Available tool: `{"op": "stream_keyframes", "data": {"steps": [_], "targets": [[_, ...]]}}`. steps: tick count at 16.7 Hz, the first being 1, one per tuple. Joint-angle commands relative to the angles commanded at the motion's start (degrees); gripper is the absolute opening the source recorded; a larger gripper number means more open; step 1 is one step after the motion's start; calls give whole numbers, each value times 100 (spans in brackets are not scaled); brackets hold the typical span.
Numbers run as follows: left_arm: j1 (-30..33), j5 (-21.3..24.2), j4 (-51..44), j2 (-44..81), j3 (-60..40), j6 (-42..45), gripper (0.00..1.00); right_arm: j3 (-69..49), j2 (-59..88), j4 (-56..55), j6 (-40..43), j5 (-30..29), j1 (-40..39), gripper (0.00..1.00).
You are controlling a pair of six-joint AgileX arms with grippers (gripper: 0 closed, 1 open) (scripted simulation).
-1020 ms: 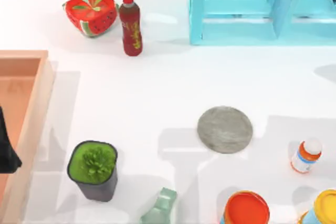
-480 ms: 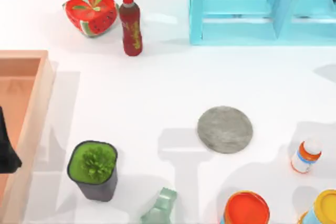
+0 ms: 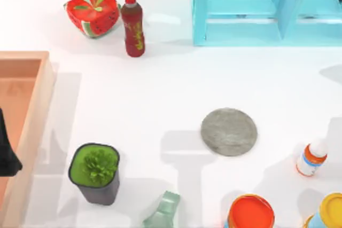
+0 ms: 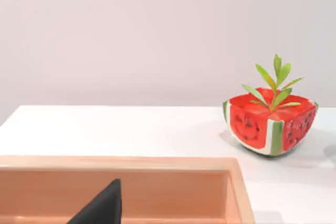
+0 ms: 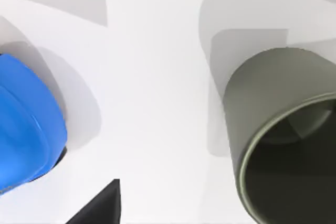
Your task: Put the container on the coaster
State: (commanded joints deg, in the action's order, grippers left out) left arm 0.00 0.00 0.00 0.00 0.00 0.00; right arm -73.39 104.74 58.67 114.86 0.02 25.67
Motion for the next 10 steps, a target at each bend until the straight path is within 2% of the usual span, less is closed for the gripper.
{"op": "stream_keyframes", "data": {"steps": [4,9,10], "targets": [[0,0,0,0,0,0,100,626,165,-798,45,1,42,100],[0,0,0,0,0,0,100,759,181,-937,77,-6,78,100],[0,0,0,0,0,0,100,759,181,-937,77,-6,78,92]]}}
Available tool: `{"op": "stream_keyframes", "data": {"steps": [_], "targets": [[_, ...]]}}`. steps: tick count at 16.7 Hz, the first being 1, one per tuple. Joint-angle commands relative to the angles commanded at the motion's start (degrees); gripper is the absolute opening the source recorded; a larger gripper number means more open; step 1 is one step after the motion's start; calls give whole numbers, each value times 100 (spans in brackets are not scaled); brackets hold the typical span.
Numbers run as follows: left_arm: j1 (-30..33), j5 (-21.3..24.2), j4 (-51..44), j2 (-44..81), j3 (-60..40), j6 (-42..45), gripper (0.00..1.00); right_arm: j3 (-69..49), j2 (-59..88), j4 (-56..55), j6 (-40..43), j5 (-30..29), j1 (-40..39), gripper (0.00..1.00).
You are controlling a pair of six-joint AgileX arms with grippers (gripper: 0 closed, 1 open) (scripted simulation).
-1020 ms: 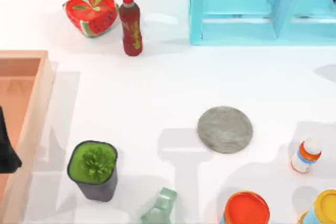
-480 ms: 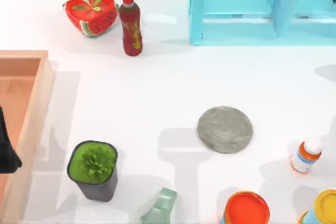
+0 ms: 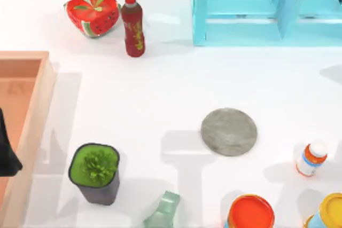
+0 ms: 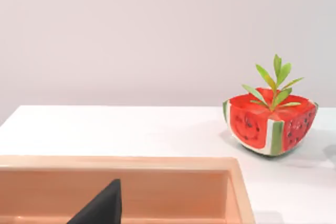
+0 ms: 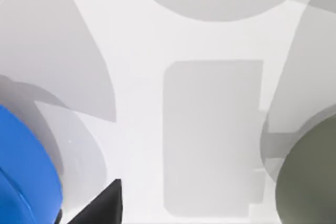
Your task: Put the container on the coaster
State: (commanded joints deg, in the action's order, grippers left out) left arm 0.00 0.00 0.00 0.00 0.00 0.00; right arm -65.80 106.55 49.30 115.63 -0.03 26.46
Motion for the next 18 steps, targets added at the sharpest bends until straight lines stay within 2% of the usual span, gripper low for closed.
{"op": "stream_keyframes", "data": {"steps": [12,18], "targets": [[0,0,0,0,0,0,100,0,0,0,0,0,0,2],[0,0,0,0,0,0,100,0,0,0,0,0,0,0]]}}
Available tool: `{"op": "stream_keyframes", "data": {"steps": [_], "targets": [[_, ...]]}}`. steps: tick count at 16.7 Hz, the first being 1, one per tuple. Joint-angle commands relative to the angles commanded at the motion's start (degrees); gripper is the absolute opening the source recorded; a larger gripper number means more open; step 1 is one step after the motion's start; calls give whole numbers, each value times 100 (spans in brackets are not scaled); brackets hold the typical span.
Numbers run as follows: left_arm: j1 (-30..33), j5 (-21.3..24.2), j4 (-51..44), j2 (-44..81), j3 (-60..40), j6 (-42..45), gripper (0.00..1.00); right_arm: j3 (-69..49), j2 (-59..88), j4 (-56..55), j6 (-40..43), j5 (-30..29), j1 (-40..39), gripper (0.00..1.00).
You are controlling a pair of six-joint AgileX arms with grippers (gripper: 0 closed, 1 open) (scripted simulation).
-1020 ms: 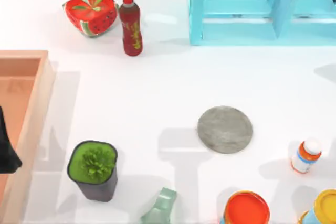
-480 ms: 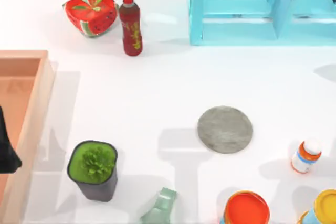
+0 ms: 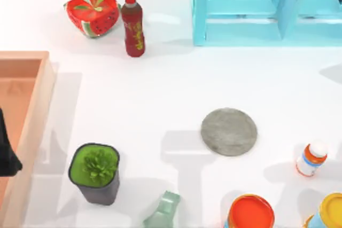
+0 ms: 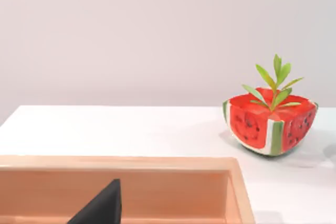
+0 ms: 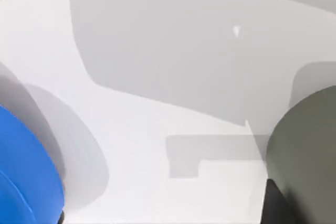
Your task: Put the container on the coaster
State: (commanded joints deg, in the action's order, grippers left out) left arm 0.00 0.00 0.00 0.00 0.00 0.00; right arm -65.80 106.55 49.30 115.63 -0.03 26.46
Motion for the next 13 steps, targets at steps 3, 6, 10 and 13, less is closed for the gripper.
{"op": "stream_keyframes", "data": {"steps": [3,6,10,13], "targets": [[0,0,0,0,0,0,100,-2,-4,2,-5,-1,-5,0],[0,0,0,0,0,0,100,-92,21,37,-169,2,-146,0],[0,0,0,0,0,0,100,-577,216,258,-1181,16,-971,0],[0,0,0,0,0,0,100,-1120,480,539,-2556,20,-1859,0]]}}
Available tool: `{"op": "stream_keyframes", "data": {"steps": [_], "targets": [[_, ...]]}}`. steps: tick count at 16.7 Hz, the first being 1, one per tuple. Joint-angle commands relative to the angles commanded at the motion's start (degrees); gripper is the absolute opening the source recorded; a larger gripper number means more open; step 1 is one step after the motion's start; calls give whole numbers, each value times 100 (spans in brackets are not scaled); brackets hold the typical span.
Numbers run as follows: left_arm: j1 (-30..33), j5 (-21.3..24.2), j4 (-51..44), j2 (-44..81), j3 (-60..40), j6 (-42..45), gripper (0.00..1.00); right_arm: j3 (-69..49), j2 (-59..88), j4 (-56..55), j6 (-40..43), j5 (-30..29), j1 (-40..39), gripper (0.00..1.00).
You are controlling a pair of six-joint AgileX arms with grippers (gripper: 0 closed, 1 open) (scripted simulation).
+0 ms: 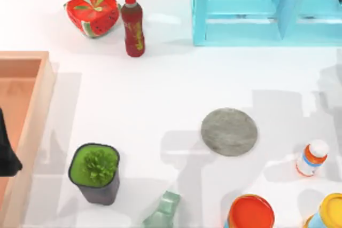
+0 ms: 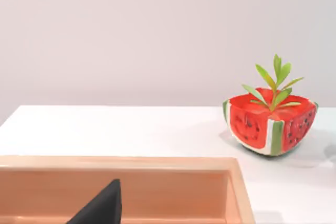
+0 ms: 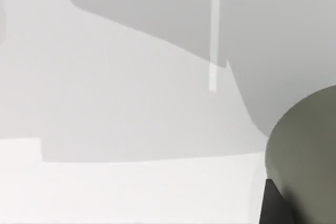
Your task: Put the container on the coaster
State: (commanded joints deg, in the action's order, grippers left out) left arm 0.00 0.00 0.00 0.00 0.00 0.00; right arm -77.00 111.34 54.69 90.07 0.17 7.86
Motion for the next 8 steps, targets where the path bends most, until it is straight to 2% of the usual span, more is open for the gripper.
{"op": "stream_keyframes", "data": {"steps": [3,8], "targets": [[0,0,0,0,0,0,100,-618,340,356,-1767,-3,-932,0],[0,0,0,0,0,0,100,-1572,965,1054,-5190,5,-2319,0]]}}
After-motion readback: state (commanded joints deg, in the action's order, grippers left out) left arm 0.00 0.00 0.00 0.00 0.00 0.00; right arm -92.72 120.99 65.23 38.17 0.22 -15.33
